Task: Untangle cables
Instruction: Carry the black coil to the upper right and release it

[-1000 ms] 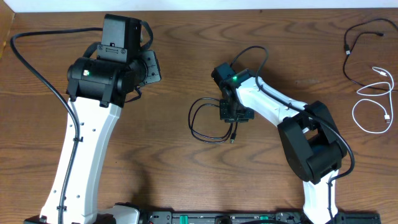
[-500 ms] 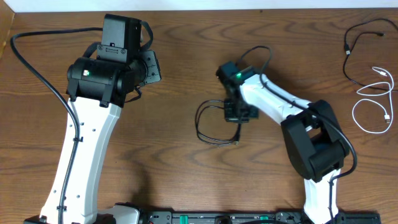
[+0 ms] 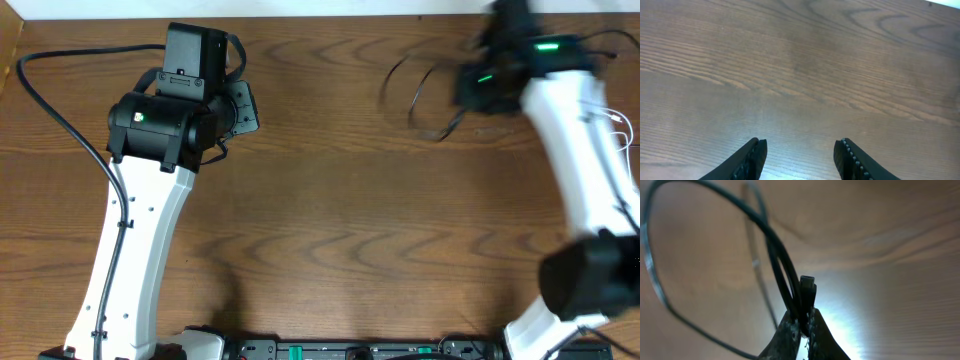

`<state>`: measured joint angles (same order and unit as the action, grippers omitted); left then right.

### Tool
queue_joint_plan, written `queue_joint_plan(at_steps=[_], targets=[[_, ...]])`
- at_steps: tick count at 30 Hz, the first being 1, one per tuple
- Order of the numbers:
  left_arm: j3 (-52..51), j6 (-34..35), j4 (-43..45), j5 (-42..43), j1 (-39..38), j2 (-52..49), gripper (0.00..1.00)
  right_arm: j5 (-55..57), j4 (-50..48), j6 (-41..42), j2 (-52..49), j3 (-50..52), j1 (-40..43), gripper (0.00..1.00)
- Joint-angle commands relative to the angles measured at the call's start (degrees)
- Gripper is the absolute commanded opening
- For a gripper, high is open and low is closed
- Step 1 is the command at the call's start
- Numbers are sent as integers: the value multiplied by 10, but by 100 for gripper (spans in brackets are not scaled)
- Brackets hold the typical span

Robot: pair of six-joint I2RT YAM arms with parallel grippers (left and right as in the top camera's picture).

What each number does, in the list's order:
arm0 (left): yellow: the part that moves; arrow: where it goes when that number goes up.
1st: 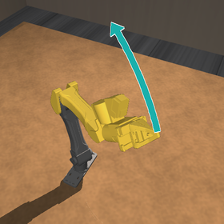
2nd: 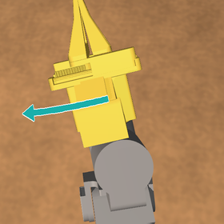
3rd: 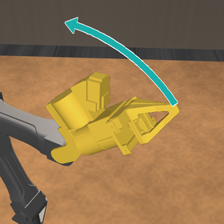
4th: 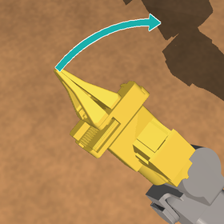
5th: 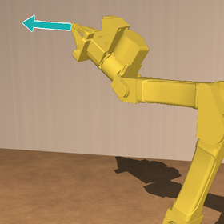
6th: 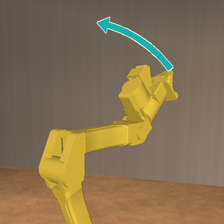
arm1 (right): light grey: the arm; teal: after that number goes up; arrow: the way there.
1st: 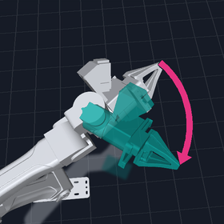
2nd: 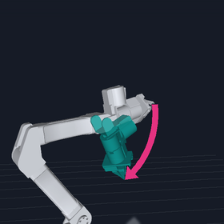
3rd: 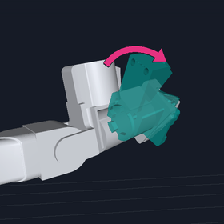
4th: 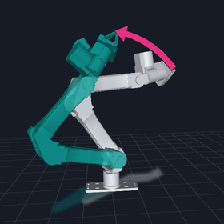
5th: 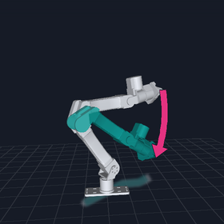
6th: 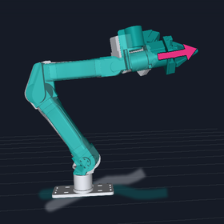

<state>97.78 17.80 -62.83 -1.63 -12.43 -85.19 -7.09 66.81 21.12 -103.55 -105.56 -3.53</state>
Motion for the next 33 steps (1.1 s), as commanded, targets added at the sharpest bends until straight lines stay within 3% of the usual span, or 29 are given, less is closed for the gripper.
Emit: queue_joint_plan(at_steps=[1,8,18,26,33], targets=[[-3,3,-2,-3,2,-6,49,-20,5,-19,41,-21,77,1],[-3,3,-2,-3,2,-6,49,-30,8,-19,85,-23,269,1],[-3,3,-2,-3,2,-6,49,-21,-13,25,45,-7,497,1],[-3,3,-13,-3,2,-6,49,-25,-30,50,-44,-6,574,1],[-5,3,-12,-3,2,-6,49,-49,-71,25,-118,-6,586,2]])
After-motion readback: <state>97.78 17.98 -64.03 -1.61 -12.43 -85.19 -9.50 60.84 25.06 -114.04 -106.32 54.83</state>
